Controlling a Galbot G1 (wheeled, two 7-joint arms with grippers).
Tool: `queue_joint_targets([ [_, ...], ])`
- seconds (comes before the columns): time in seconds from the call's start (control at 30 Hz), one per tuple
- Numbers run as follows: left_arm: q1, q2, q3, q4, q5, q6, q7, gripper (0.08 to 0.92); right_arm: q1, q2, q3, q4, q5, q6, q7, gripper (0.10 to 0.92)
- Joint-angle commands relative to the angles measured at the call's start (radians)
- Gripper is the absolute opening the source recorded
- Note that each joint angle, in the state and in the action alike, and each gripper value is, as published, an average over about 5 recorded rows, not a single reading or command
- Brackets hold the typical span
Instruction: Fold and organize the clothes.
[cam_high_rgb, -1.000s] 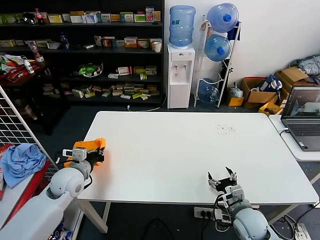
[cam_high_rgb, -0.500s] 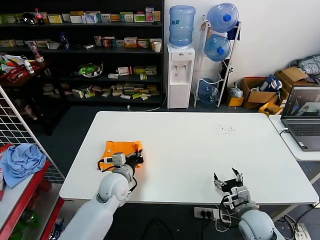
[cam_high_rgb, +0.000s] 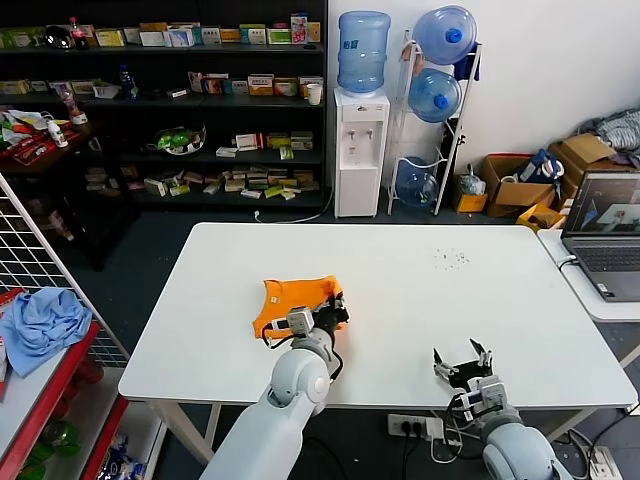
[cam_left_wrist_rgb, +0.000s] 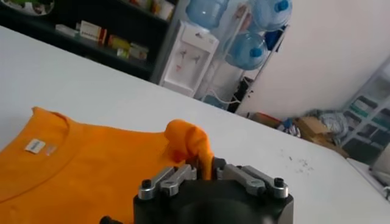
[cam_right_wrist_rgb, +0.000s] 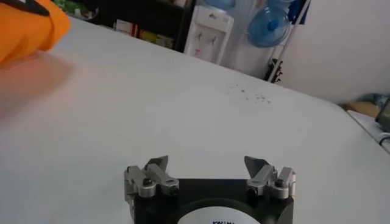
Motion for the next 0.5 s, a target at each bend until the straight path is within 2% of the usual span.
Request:
queue_joint_targets([
  [0.03,0.005,-0.098,0.036,0.055,0.046,-0.226,0.093,0.303,0.000,0.001,0.002,0.008,0.014,-0.004,0.005,0.823],
  [0.23,0.048,0.055,0.035,-0.013,0.097,-0.251,0.150,0.477,0.005,0.011,0.011,0.008,0.015,0.014,-0.002,0.823],
  [0.5,0.207,0.376,-0.060,-0.115,0.190,-0.309,0.202,0.711,0.016,0.043,0.040,-0.005,0.000,0.092,-0.032,0.823],
])
